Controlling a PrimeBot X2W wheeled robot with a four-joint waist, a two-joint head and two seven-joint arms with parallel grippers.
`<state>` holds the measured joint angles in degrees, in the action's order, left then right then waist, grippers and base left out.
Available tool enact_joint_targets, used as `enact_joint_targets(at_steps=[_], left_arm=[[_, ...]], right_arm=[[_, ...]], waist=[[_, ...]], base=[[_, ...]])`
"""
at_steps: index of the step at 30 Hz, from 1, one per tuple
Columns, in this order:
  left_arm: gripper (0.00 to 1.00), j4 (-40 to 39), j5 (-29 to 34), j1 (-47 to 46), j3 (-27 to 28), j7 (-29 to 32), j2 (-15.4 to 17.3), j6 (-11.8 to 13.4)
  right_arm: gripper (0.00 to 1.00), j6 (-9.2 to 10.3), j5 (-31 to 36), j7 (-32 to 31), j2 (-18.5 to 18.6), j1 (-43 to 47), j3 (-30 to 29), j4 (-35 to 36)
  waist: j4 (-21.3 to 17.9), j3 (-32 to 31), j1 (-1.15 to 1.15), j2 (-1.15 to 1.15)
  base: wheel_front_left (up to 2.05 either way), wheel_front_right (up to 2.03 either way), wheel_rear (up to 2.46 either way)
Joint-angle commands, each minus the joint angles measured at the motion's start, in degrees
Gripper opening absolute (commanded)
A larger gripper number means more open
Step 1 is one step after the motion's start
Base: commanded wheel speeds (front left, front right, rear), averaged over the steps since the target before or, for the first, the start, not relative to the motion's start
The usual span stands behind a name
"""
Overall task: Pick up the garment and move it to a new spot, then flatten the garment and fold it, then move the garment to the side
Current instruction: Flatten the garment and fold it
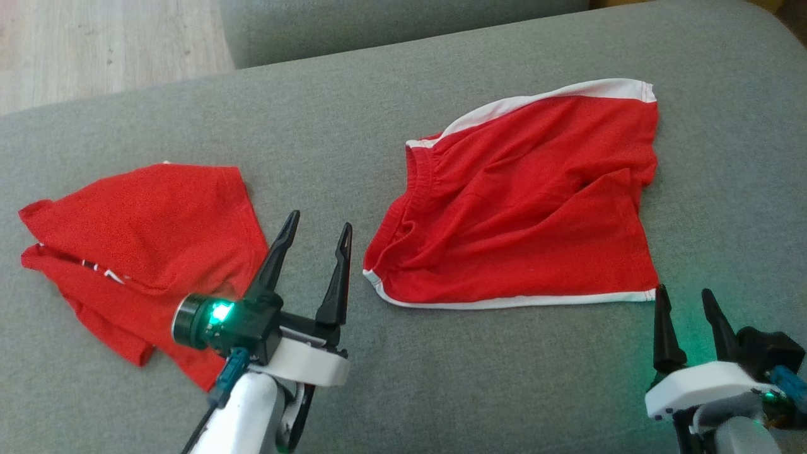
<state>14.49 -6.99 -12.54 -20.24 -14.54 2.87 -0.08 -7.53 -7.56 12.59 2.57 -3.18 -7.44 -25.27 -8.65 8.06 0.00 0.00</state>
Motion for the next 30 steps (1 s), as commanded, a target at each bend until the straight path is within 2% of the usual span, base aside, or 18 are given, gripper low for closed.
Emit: enact_joint_targets(at_steps=[1, 8, 27, 28, 29, 30], left_arm=[[1.00, -1.67, 0.56, -2.40, 2.03, -0.46, 0.01, -0.22], [1.00, -1.40, 0.72, -3.00, 1.75, -0.46, 0.01, -0.44], [1.00, -1.07, 0.91, -4.06, 1.57, -0.46, 0.01, -0.47], [1.00, -1.02, 0.93, -4.11, 1.56, -0.46, 0.01, -0.49], [1.00, -0.98, 0.94, -4.13, 1.55, -0.46, 0.01, -0.50], [1.00, -0.94, 0.95, -4.13, 1.55, -0.46, 0.01, -0.52]], right_arm=[[1.00, 0.04, -0.04, -0.43, 0.33, -2.35, 0.58, 0.50], [1.00, 0.04, 0.26, -1.89, 0.32, -4.21, -1.10, -3.59], [1.00, 0.04, 2.40, -4.45, 0.32, -7.84, 0.37, -10.28], [0.77, 0.04, 2.31, -4.74, 0.32, -7.96, 0.42, -10.54], [0.24, 0.04, 2.29, -4.98, 0.32, -8.06, 0.38, -10.77], [0.00, 0.04, 2.30, -5.11, 0.32, -8.12, 0.31, -10.94]], waist=[[0.11, 0.35, 0.00, 0.00], [0.80, 1.42, 0.00, 0.00], [1.97, 2.99, 0.00, 0.00], [2.04, 2.99, 0.00, 0.00], [2.10, 2.95, 0.00, 0.00], [2.15, 2.89, 0.00, 0.00]], base=[[0.00, 0.00, 0.00], [0.00, 0.00, 0.00], [0.00, 0.00, 0.00], [0.00, 0.00, 0.00], [0.00, 0.00, 0.00], [0.00, 0.00, 0.00]])
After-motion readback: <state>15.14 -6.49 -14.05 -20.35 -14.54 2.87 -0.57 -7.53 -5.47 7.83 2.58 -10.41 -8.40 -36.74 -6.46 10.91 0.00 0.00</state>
